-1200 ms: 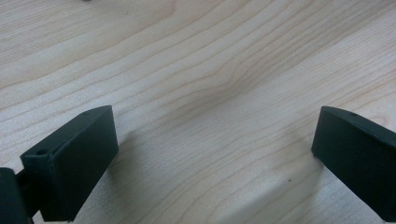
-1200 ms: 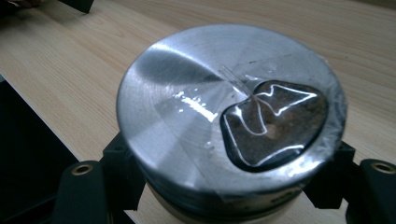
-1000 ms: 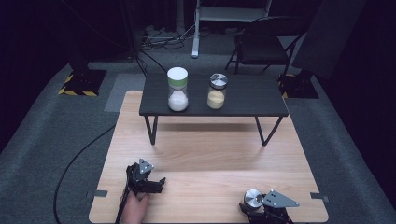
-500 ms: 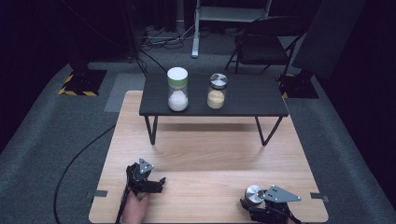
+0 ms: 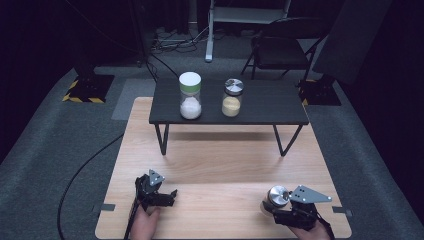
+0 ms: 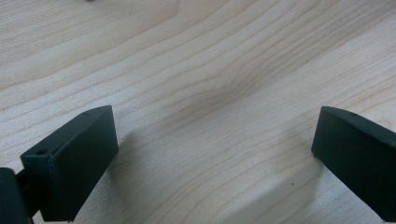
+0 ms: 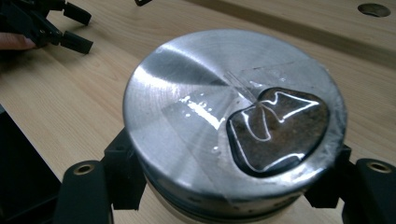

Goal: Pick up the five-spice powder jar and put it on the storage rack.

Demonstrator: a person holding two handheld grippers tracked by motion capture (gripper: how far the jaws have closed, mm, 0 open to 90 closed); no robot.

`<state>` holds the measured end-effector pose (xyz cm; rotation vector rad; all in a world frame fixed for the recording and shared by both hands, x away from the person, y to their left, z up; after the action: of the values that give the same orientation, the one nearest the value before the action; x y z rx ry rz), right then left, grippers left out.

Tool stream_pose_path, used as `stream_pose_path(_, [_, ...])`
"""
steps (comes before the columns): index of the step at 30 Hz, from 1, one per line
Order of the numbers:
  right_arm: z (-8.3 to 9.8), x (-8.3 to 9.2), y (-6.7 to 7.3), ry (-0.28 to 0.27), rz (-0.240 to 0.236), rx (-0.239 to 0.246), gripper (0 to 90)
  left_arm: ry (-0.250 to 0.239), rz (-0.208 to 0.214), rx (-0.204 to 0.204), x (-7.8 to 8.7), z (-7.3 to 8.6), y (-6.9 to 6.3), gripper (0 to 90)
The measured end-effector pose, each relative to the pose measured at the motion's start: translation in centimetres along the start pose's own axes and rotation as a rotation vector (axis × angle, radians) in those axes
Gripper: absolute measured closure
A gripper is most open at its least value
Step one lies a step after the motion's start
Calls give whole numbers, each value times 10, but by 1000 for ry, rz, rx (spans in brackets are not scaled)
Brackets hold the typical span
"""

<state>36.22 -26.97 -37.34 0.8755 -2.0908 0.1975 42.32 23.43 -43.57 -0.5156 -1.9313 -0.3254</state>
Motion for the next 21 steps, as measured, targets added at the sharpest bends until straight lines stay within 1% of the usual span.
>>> stream_pose_path(5, [-11,5,-9,-2,0,-3,301,0,-1,0,0,0,0,3])
stream_pose_path(6, [-11,5,-9,-2,0,-3,301,0,-1,0,0,0,0,3])
stream_pose_path(8, [-19,8,-15,-8,3,-5,301,0,-1,0,0,0,0,3])
stream_pose_path(18, [-45,16,-29,-20,1,0,301,0,-3,3,0,0,0,3])
stream_pose_path(21, [-54,17,-31,-20,10,9,301,0,-3,3,0,0,0,3])
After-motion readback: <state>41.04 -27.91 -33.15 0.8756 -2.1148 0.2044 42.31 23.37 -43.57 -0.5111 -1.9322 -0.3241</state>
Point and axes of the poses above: each handheld gripper's, and its own axes: x roughly backward along the jaws, z roughly out of its underside, y roughly to its left, the point moved 9 cm from there along -x, roughly forward along the jaws, and after that the axes turned 13 degrees about y, right-handed, at the moved point
